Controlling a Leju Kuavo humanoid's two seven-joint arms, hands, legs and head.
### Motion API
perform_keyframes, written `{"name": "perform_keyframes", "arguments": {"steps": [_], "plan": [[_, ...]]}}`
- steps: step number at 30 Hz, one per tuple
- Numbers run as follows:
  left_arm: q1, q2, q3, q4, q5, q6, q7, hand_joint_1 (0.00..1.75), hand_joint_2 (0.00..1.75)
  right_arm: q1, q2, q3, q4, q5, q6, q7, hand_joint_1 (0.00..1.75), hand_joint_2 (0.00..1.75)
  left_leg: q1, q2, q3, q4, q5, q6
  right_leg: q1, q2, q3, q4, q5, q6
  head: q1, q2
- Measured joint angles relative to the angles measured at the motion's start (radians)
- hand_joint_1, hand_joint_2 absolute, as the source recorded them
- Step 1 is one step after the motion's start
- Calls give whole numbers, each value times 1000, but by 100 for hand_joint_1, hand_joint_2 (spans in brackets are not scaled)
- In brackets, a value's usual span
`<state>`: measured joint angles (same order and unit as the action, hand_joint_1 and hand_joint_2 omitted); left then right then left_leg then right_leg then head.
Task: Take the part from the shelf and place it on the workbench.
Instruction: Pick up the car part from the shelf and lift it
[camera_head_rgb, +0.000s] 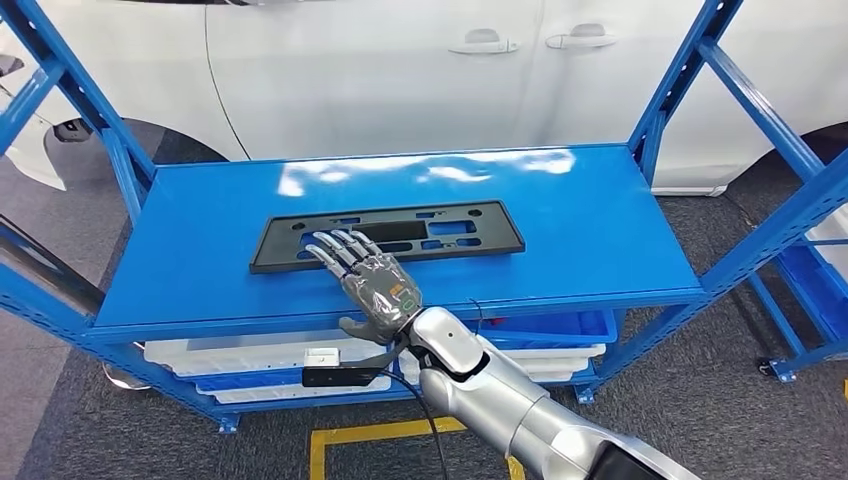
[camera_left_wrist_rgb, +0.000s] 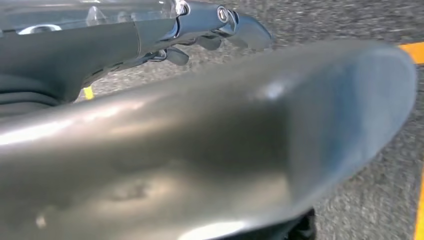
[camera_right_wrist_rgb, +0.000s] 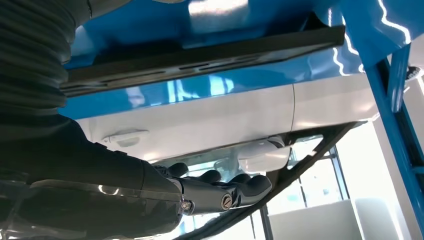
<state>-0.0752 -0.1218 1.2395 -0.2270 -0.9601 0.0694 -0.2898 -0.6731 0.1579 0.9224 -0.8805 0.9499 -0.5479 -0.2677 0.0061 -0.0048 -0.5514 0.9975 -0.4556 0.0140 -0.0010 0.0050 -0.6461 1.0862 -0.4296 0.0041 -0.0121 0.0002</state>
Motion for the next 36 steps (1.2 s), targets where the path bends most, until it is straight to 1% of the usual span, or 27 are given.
{"name": "perform_keyframes", "arguments": {"steps": [1, 2, 5, 6, 7, 9, 10, 11, 12, 13, 14, 15, 16, 17, 20, 21, 22, 23, 25, 26, 27, 28, 30, 31, 32, 34, 36], "plan": [[1, 1, 0, 0, -4, 9, 17, 0, 0, -1, 4, 0, 4, 1, -3, 0, 0, 175, -2, 0, 3, 1, -5, -4, 2, -1, 19, -48, 18, -5, 0, 0], [2, 2, 0, 0, -9, 17, 33, 0, 0, -2, 8, 0, 8, 3, -6, 1, 0, 175, -3, 0, 4, 1, -10, -10, 5, -2, 28, -72, 21, -10, -1, 0], [6, 9, 0, 0, -20, 41, 71, 0, 0, -3, 23, -3, 23, 8, -12, 0, 0, 175, -2, 1, 9, 3, -21, -28, 4, 2, 37, -86, 14, -21, -1, 0], [8, 12, 0, 0, -23, 47, 78, 0, 0, -5, 29, -4, 28, 9, -13, -1, 0, 175, -1, 2, 2, 22, -34, -34, 1, 3, 43, -91, 14, -26, -2, 0], [10, 14, 0, 0, -24, 50, 82, 0, 0, -6, 34, -5, 34, 10, -15, -2, 0, 175, 1, 2, -15, 61, -55, -39, -2, 2, 49, -95, 13, -30, -4, 0], [14, 15, 0, 0, -25, 54, 84, 0, 0, -7, 44, -6, 47, 12, -20, -3, 0, 175, 5, 2, -86, 193, -111, -49, -2, 1, 55, -96, 8, -36, -7, 0], [16, 16, 1, 0, -26, 53, 83, 0, 0, -7, 47, -6, 55, 15, -23, -2, 0, 175, 7, 2, -121, 252, -128, -53, -2, 1, 57, -95, 5, -36, -7, 0], [19, 16, 1, 0, -27, 53, 80, 0, 0, -7, 50, -6, 64, 21, -26, 0, 0, 175, 9, 2, -145, 285, -127, -56, -2, 1, 59, -94, 1, -37, -7, 0], [22, 17, 1, 0, -28, 51, 78, 0, 0, -7, 52, -6, 74, 28, -30, 3, 0, 175, 11, 2, -149, 276, -105, -58, -2, 2, 63, -93, -3, -36, -7, 0], [24, 18, 1, 0, -29, 50, 75, 0, 0, -8, 56, -6, 84, 35, -34, 7, 0, 175, 13, 2, -132, 227, -66, -59, -3, 3, 69, -92, -8, -34, -7, 0], [24, 20, 1, 0, -29, 49, 72, 0, 0, -9, 60, -6, 94, 42, -38, 12, 0, 175, 14, 2, -103, 155, -22, -58, -3, 4, 75, -91, -13, -31, -7, 0], [24, 21, 1, 0, -31, 48, 70, 0, 0, -11, 65, -6, 105, 49, -43, 17, 0, 175, 13, 2, -73, 85, 9, -55, -1, 4, 80, -89, -18, -27, -7, 0], [23, 21, 1, 0, -32, 47, 68, 0, 0, -15, 70, -6, 119, 55, -47, 24, 0, 175, 12, 2, -50, 35, 28, -49, 1, 5, 83, -88, -22, -23, -6, 0], [23, 21, 1, 0, -33, 46, 65, 0, 0, -20, 75, -7, 133, 61, -50, 30, 0, 175, 10, 1, -39, 10, 32, -43, 2, 5, 85, -87, -25, -18, -6, 0], [23, 21, 1, 0, -36, 43, 61, 0, 0, -37, 89, -10, 182, 77, -60, 47, 0, 175, 8, 0, -34, 1, 27, -23, 1, 6, 86, -85, -31, -1, -6, 0], [23, 21, 1, 0, -36, 41, 60, 0, 0, -43, 93, -13, 199, 82, -63, 52, 0, 175, 10, 0, -31, -2, 27, -16, 0, 5, 80, -70, -41, 4, -4, 0], [22, 21, 1, 0, -37, 40, 59, 0, 0, -51, 96, -15, 215, 86, -65, 57, 0, 175, 12, 1, -28, -6, 27, -10, -1, 4, 63, -34, -61, 9, -3, 0], [21, 21, 1, 0, -37, 38, 59, 0, 0, -58, 98, -18, 232, 91, -67, 63, 0, 175, 13, 2, -25, -8, 26, -5, -3, 3, 34, 23, -88, 14, -2, 0], [19, 23, 1, 0, -38, 35, 60, 0, 0, -65, 100, -23, 266, 99, -68, 76, 0, 175, 12, 3, -22, -8, 22, 1, -5, 2, -45, 165, -140, 19, -1, 0], [19, 24, 1, 0, -38, 34, 60, 0, 0, -65, 100, -26, 281, 101, -68, 81, 0, 175, 12, 2, -19, -7, 20, 1, -5, 2, -74, 208, -146, 20, -1, 0], [19, 25, 1, 0, -39, 33, 61, 0, 0, -66, 100, -29, 293, 102, -68, 85, 0, 175, 12, 2, -16, -7, 17, 1, -6, 2, -85, 213, -130, 20, -1, 0], [19, 26, 1, 0, -40, 32, 61, 0, 0, -68, 100, -32, 302, 103, -68, 86, 0, 175, 12, 1, -10, -6, 13, -1, -5, 1, -73, 174, -95, 18, -1, 0], [18, 26, 1, 0, -42, 31, 62, 0, 0, -74, 101, -37, 316, 103, -69, 88, 0, 175, 10, 0, 1, -3, 2, -7, -3, 0, -12, 28, -14, 9, -1, 0], [17, 26, 1, 0, -44, 30, 62, 0, 0, -78, 102, -39, 321, 103, -70, 88, 0, 175, 8, -1, 4, -1, -3, -12, -1, -1, 14, -31, 9, 4, -2, 0], [17, 26, 1, 0, -44, 30, 62, 0, 0, -81, 103, -39, 326, 103, -70, 88, 0, 175, 7, -1, 5, 0, -7, -17, 1, -1, 28, -66, 17, -1, -2, 0], [15, 26, 1, 0, -45, 30, 62, 0, 0, -84, 105, -40, 334, 103, -72, 88, 0, 175, 6, 0, 7, -2, -12, -29, 4, 1, 33, -79, 12, -10, -2, 0], [15, 28, 2, 0, -45, 30, 62, 0, 0, -86, 107, -41, 340, 103, -72, 88, 0, 175, 8, 1, 7, 7, -24, -41, 0, 1, 40, -87, 11, -21, -3, 0]]}}
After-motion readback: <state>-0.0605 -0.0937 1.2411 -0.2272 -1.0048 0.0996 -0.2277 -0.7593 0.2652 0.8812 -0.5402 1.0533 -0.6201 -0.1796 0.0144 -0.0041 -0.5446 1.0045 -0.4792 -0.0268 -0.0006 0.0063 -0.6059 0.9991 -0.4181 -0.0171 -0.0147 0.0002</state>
